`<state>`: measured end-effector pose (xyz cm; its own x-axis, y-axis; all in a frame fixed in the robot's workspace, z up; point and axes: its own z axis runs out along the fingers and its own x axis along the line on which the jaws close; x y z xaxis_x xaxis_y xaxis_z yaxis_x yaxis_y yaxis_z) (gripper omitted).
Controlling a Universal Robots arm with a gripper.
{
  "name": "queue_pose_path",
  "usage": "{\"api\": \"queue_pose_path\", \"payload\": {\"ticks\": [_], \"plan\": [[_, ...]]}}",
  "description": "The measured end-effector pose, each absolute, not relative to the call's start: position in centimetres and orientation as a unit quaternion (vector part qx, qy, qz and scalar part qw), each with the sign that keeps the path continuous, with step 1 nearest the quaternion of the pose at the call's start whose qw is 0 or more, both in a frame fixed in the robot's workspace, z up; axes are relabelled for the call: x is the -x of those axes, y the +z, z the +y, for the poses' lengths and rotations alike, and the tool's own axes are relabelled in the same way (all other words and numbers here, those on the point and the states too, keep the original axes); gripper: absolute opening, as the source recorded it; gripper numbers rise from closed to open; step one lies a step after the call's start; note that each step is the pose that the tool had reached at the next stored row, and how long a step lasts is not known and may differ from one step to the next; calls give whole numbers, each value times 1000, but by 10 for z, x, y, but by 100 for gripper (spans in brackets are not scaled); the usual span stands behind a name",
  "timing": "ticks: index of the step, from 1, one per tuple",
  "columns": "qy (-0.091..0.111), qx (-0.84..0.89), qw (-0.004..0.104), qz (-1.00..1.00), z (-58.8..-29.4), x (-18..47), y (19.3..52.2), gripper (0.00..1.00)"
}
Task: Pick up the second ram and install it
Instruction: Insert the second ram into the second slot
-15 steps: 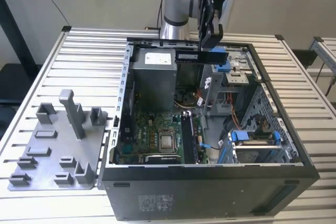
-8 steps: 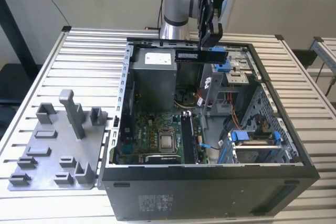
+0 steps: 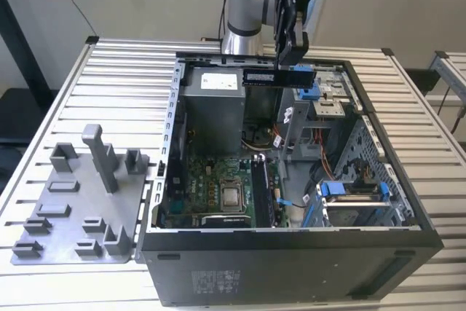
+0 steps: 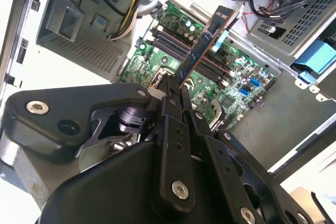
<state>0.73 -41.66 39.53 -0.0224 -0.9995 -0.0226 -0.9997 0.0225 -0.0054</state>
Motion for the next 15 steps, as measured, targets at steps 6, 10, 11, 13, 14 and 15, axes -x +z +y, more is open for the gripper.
{"api": "queue_pose_path", "payload": {"ticks": [6,10,11,13,14,15], "plan": [[6,699,10,715,-416,-7,395,14],[6,697,10,717,-416,-7,395,14],[6,695,10,719,-416,-7,395,14],[6,690,10,723,-416,-7,395,14],[6,688,10,726,-416,-7,395,14],[6,686,10,728,-416,-7,395,14]]}}
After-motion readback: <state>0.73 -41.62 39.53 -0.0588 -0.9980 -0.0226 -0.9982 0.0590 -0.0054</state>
